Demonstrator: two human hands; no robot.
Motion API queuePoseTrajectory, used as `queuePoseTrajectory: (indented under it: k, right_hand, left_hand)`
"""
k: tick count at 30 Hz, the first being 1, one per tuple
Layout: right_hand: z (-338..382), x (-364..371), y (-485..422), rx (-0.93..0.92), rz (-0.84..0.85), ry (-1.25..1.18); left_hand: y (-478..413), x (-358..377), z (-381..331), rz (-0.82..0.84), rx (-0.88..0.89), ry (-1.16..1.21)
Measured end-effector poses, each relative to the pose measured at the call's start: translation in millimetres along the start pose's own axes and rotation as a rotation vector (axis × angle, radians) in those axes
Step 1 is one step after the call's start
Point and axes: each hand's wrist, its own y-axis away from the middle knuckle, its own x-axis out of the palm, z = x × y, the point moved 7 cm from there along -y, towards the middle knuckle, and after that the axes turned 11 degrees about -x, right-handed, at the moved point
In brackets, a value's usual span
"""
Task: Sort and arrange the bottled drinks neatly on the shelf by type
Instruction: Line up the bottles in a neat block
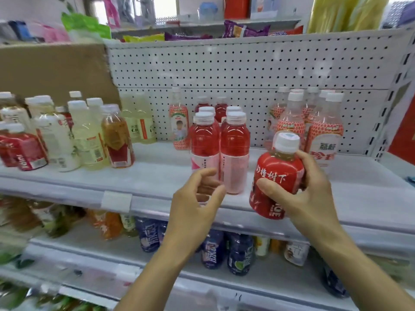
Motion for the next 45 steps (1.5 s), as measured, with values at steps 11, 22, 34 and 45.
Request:
queuePoseTrajectory:
  k: [11,22,34,45]
  right_hand:
    - [59.6,207.7,-6.4,0.042,0.113,-0.192]
    - [118.8,437.5,-10.4,0.024,0.254,-0.25]
    - [147.6,601.9,-43.7,-0.069,0.485,-0.291]
    - [148.1,675.6,-128.6,-0.331,0.28,0.102]
  left_hand:
    - [-39.4,-176.8,74.9,0.02,-0.087,-0.052]
    - [-65.2,-341.0,136.8,0.102,-0.095,-0.116]
    - [-107.1,-499.9,207.3,-0.179,-0.181,-0.143]
    - [-231.8,-610.4,271.1,-0.247,-0.239,-0.23]
